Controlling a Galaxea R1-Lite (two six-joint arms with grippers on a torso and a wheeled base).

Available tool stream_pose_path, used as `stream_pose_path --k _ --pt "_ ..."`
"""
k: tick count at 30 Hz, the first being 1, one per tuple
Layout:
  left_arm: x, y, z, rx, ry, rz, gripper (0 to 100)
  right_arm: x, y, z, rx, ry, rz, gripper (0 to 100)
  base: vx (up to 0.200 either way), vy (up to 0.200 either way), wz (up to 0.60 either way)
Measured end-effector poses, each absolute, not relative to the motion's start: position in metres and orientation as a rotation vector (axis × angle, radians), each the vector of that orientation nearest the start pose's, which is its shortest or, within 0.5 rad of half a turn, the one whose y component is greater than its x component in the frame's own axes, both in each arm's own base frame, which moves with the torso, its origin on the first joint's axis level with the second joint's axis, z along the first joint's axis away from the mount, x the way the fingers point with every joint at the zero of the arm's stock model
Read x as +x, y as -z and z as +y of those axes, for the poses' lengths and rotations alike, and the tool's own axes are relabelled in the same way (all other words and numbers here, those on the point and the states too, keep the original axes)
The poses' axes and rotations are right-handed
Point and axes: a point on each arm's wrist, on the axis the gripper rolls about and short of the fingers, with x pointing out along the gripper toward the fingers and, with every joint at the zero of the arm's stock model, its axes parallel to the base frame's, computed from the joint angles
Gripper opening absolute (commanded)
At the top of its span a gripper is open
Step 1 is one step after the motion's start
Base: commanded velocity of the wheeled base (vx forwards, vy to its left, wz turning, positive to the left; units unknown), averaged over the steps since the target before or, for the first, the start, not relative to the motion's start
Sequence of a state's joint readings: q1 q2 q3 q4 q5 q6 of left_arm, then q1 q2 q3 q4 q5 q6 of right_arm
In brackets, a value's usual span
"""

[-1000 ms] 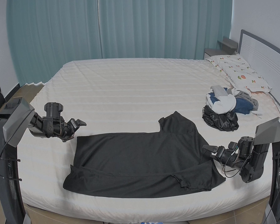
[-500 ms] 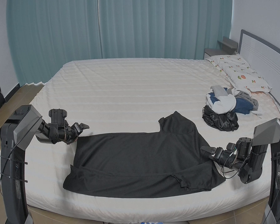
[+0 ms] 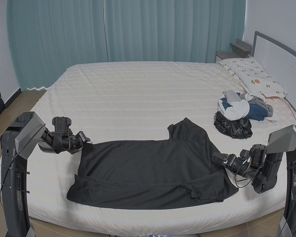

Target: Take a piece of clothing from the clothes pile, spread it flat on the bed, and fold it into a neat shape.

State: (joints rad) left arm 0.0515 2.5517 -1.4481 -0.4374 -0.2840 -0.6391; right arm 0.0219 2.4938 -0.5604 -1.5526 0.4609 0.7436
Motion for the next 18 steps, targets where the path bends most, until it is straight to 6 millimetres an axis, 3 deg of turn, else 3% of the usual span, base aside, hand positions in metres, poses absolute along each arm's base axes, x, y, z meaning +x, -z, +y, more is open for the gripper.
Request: stream_pose_path --k 4,11,18 --pt "0.475 0.018 0.02 -0.729 0.001 0.694 0 0.347 0.042 0.023 0.783 -0.278 0.497 100 0.0 0.0 0.0" --pt "0.475 0.015 0.022 -0.767 -0.013 0.649 0 0.361 0.038 0.033 0.775 -0.228 0.573 100 0.0 0.0 0.0" --pt "0.471 0.007 0.024 -0.791 -0.026 0.596 0 0.392 0.011 0.044 0.741 -0.25 0.569 100 0.0 0.0 0.0"
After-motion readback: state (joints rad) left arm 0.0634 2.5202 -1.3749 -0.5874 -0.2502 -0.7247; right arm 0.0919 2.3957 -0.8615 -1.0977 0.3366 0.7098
